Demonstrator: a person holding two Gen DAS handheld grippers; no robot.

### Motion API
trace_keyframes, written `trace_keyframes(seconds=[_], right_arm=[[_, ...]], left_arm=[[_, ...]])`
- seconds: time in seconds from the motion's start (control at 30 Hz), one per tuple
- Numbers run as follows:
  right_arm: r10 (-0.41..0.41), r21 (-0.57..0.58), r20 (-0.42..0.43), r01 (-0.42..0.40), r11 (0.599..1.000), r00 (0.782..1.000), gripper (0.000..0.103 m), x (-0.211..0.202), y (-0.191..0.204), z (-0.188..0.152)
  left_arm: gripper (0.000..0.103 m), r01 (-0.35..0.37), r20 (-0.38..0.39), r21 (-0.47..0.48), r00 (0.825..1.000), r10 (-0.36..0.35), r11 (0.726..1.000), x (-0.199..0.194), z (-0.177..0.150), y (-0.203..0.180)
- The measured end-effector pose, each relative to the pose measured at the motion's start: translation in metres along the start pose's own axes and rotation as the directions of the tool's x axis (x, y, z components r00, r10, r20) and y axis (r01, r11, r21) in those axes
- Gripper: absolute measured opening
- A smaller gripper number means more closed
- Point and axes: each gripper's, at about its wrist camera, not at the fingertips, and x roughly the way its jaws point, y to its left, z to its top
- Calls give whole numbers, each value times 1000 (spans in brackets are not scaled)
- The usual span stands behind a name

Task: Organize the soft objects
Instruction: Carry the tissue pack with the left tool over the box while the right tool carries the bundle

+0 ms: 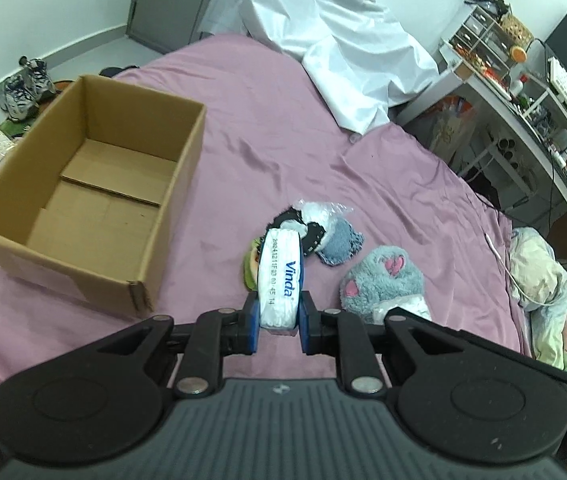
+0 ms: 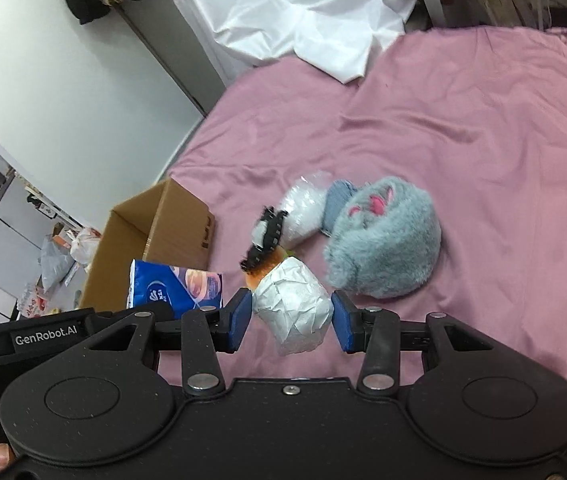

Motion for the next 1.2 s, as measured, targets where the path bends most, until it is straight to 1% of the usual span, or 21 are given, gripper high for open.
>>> trace_keyframes(seconds=[0.3, 0.57, 0.73, 0.83, 1.2], right_arm=[[32, -55, 50, -30, 998, 998, 43, -15, 19, 2], [50, -65, 84, -45, 997, 995, 43, -18, 32, 15], [69, -85, 94, -61, 994, 993, 43, -14, 44, 23], [77, -101, 98, -67, 993, 992, 43, -10, 50, 28], [109, -128, 109, -95, 987, 988, 43, 9, 70, 47]], left_arm=[[18, -26, 72, -22, 997, 27, 999, -30, 9, 9], [18, -55, 107, -17, 993, 57, 998, -49, 26, 14], [18, -69, 130, -27, 989, 72, 997, -52, 37, 22], [18, -86, 147, -5, 985, 85, 996, -52, 43, 24], [18, -109, 165, -16, 980, 111, 994, -41, 67, 49]])
